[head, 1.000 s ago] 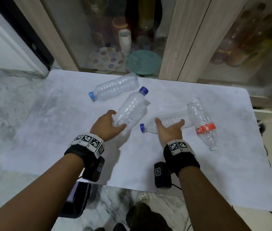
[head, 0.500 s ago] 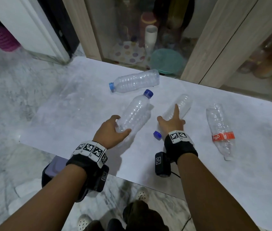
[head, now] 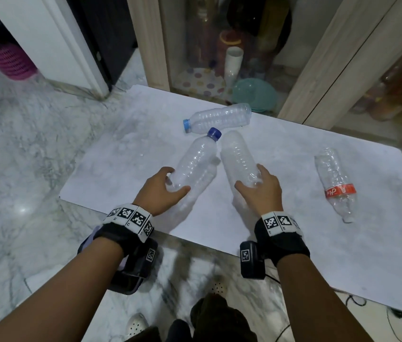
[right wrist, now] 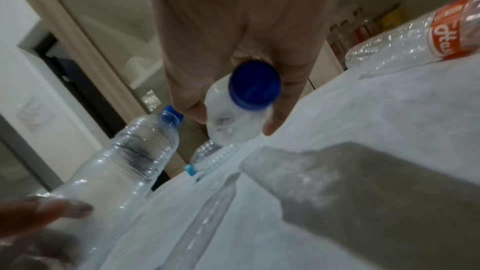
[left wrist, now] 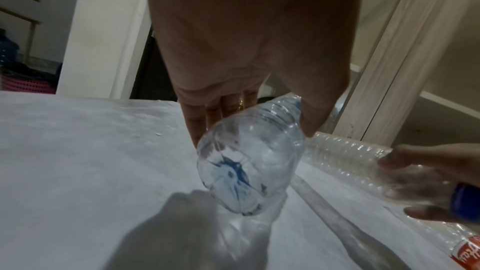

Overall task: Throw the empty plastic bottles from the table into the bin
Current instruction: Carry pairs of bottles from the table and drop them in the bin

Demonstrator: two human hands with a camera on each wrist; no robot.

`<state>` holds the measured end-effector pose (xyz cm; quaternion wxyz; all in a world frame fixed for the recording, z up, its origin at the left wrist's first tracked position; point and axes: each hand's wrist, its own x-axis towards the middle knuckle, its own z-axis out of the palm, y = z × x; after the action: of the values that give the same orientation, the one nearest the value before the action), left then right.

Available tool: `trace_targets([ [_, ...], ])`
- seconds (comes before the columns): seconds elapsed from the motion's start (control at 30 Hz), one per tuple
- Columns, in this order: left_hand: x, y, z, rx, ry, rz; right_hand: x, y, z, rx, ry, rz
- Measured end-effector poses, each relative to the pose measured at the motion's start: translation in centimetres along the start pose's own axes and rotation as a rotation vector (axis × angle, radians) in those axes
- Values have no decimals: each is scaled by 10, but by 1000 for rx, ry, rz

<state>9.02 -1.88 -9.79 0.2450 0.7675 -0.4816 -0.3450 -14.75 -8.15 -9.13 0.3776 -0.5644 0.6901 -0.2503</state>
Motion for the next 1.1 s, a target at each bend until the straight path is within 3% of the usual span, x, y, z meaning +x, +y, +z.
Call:
trace_targets([
  [0.33,-93,-104,-95,-91,26,-9,-145,-29,65,65,35,-168],
  [0.57,-165,-173,-138,-137,73,-118,-217,-41,125,54,-141,-221],
  [0.77,-219,-225,-143,-173,157,-291,-249,-37,164,-64,-286,-359],
  [1.1,-262,-314,-97,-198,211,-615,-268,29,261,-77,-540,-322],
])
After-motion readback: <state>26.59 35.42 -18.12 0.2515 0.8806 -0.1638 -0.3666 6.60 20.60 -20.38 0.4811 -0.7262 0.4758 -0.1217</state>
